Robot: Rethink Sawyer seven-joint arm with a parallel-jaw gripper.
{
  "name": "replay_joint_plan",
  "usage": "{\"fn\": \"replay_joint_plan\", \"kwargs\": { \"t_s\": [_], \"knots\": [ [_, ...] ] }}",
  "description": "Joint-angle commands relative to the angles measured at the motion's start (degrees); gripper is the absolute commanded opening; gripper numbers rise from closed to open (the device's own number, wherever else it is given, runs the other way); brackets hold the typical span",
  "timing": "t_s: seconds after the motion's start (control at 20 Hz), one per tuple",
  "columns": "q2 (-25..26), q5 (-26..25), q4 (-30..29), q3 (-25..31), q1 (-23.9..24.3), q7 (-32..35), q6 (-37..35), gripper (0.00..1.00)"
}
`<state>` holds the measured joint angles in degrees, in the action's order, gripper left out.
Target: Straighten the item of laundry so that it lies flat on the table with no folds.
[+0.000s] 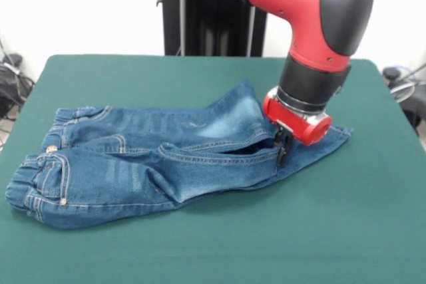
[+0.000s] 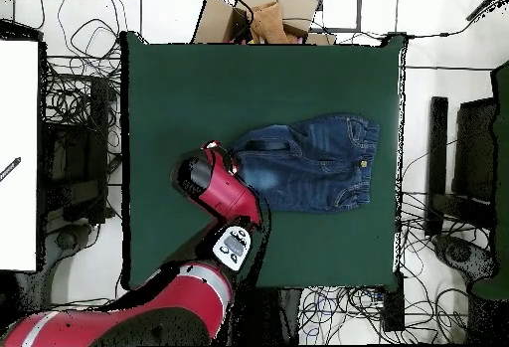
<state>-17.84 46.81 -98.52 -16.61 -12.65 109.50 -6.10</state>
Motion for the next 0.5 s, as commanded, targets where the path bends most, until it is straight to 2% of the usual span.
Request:
{"fn": "replay_joint_plan", "kwargs": {
  "t_s": [0.05, 0.35, 0.5],
  "knots": [
    [-0.1, 2.2, 0.0, 4.4, -0.1, 15.7, -4.3, 0.00],
    [0.8, 1.4, 2.7, 0.4, -2.9, 16.4, -9.8, 0.00],
    [-0.3, 0.3, 2.1, 0.5, -3.2, 15.7, -11.7, 0.00]
  ]
}}
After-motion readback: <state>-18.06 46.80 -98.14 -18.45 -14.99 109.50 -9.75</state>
